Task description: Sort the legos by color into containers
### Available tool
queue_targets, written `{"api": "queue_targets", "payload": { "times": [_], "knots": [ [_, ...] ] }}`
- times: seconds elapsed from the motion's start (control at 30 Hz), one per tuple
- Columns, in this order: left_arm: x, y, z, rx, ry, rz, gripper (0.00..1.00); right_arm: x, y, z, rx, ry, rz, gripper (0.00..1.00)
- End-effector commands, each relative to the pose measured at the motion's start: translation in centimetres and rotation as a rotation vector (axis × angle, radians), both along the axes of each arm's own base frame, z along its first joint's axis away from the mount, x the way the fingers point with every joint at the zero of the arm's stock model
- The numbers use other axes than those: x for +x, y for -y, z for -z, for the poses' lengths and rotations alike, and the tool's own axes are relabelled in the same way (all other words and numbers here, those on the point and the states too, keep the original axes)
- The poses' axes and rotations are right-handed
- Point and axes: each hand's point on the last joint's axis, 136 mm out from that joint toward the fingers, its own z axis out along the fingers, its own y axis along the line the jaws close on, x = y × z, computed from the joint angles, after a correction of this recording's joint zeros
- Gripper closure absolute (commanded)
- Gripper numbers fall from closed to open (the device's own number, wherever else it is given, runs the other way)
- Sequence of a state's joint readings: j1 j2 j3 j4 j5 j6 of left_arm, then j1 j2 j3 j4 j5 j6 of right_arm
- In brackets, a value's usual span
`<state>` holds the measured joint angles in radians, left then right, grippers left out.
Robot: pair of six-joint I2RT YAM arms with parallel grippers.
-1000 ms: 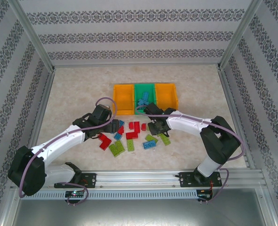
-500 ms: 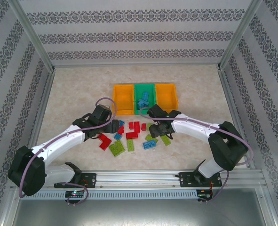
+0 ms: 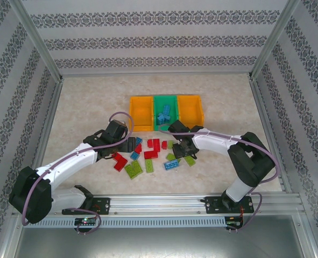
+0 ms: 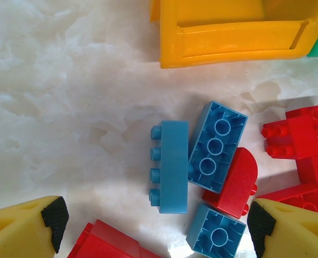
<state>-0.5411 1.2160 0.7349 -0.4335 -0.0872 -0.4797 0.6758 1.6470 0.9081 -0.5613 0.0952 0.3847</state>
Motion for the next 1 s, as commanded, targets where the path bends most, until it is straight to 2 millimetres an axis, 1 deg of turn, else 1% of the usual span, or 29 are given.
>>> {"api": "queue_targets", "payload": {
  "times": [0.0,0.17,0.3,0.4,0.5,0.57,0.63,0.77,0.83,0.97],
  "knots": [
    [0.0,-0.5,-0.4,-0.007,0.017,-0.024,0.12,0.9,-0.4,-0.3,0.014,0.018,-0.002,0.53],
    [0.0,-0.5,-0.5,-0.010,0.018,-0.026,0.12,1.0,-0.3,-1.6,0.031,0.060,0.003,0.65],
    [0.0,-0.5,-0.5,-0.010,0.019,-0.027,0.12,1.2,0.5,-3.5,0.036,0.114,0.021,0.69],
    [0.0,-0.4,-0.5,-0.011,0.020,-0.024,0.12,2.0,1.3,-5.3,0.056,0.163,0.048,0.69],
    [0.0,-0.4,-0.5,-0.016,0.019,-0.023,0.12,3.8,2.3,-7.0,0.080,0.208,0.096,0.69],
    [0.1,-0.3,-0.6,-0.020,0.021,-0.023,0.12,5.3,2.9,-8.0,0.094,0.235,0.129,0.69],
    [0.0,-0.2,-0.6,-0.023,0.020,-0.019,0.12,7.2,3.3,-8.6,0.101,0.255,0.155,0.69],
    [0.0,-0.1,-0.6,-0.028,0.020,-0.015,0.12,10.2,3.5,-8.7,0.105,0.257,0.187,0.68],
    [0.0,-0.1,-0.6,-0.028,0.019,-0.015,0.12,11.7,3.5,-8.2,0.112,0.242,0.207,0.68],
    [-0.1,-0.3,-0.8,-0.024,0.023,-0.015,0.12,14.1,3.8,-7.5,0.096,0.243,0.241,0.66]
  ]
}}
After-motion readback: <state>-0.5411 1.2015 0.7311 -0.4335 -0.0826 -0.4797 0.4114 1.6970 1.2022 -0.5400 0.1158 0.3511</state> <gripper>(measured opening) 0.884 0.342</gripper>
